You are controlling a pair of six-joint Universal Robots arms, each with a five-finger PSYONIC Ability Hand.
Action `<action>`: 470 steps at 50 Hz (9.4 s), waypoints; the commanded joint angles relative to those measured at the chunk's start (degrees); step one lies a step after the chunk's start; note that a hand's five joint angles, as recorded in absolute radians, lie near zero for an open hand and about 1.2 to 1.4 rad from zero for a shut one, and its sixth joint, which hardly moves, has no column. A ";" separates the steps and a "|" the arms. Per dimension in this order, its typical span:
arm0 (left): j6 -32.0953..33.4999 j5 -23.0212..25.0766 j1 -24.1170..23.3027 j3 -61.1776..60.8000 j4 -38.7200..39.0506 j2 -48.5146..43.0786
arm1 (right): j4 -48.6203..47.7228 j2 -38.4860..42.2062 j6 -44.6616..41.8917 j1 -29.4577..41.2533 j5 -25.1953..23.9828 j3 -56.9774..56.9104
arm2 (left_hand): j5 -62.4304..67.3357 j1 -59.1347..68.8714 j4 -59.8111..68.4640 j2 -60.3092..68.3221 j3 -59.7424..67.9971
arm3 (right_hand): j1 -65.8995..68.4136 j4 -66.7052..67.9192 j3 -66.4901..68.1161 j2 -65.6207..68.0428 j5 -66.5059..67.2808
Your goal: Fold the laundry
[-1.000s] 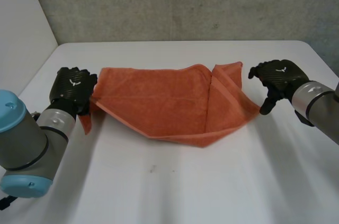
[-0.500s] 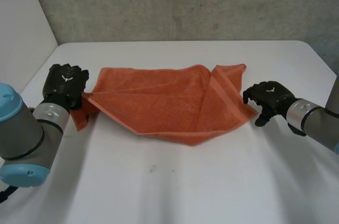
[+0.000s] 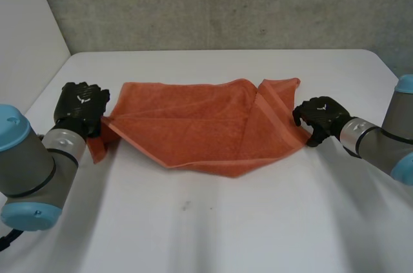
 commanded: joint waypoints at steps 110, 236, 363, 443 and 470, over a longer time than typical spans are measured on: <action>0.00 -0.05 -0.88 -0.84 -0.12 -0.52 | 8.93 2.54 -5.45 2.36 1.43 -7.45 | 12.75 16.16 11.43 11.26 11.55 | 4.76 -1.31 -1.37 -1.28 0.32; 2.02 1.79 -0.08 -3.75 -21.76 9.51 | 27.84 -29.29 -22.08 -10.74 16.19 21.65 | 12.75 16.16 11.43 11.26 11.55 | 44.06 37.99 37.93 38.03 39.63; 7.03 1.36 -0.96 8.13 -18.41 -6.50 | 3.04 -42.20 -2.03 -7.48 6.88 48.10 | 12.75 16.16 11.43 11.26 11.55 | 10.82 4.75 4.69 4.78 6.38; 9.05 1.88 -0.96 19.72 -17.62 -13.17 | 2.69 -19.36 2.98 -3.53 11.97 19.29 | 12.75 16.16 11.43 11.26 11.55 | 44.06 37.99 37.93 38.03 39.63; 16.70 13.13 -0.96 47.24 -8.39 -36.03 | -0.03 3.15 9.48 4.12 25.07 -13.51 | -19.96 -16.55 -21.28 -21.46 -21.17 | 2.51 -3.56 -3.62 -3.53 -1.93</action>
